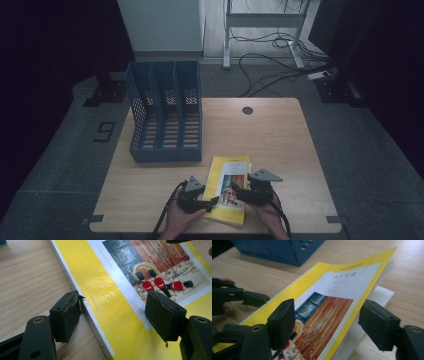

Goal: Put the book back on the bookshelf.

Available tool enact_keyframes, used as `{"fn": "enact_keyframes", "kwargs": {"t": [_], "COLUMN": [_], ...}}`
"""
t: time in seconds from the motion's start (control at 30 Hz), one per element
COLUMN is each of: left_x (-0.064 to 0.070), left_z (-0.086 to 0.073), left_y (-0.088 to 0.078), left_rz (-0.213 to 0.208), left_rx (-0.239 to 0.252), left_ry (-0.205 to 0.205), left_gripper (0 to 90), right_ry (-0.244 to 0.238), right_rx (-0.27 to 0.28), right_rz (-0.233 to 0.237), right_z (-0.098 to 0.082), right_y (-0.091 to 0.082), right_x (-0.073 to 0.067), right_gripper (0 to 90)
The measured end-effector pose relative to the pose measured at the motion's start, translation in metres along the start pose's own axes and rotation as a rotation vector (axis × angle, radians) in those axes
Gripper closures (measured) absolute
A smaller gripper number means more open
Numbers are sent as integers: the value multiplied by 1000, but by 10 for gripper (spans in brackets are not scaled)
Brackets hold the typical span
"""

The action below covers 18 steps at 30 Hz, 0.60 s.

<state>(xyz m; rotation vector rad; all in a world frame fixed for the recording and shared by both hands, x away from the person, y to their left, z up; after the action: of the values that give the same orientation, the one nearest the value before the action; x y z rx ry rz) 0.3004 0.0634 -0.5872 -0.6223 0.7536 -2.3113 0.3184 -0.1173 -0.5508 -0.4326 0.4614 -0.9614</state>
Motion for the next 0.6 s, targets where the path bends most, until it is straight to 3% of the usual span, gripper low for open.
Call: {"fn": "enact_keyframes", "kwargs": {"t": [0.17,0.33,0.6], "left_x": [0,0,0], "left_z": [0,0,0], "left_y": [0,0,0], "left_rz": [1,-1,5], "left_rx": [0,0,-3], "left_ry": [-1,0,0], "left_gripper": [280,279,278], "right_ry": [-1,-17,-9], "right_rx": [-24,-40,-13], "right_rz": [49,40,39], "right_z": [-3,-7,-2], "right_y": [3,9,13], "right_x": [-5,-5,4], "right_gripper": [353,410,531]}}
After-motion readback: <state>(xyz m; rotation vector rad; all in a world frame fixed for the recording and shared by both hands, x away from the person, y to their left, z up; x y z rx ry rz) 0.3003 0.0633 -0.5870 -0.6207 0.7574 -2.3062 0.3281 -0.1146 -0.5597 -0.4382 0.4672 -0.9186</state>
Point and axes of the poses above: each handheld gripper's, and its own axes: y roughly forward along the jaws, z roughly out of its top, x roughly to its right, the point moved 6 cm from there along y, roughly forward along the jaws, and after that the axes turned 1 degree about -z, right-handed, at the moved point
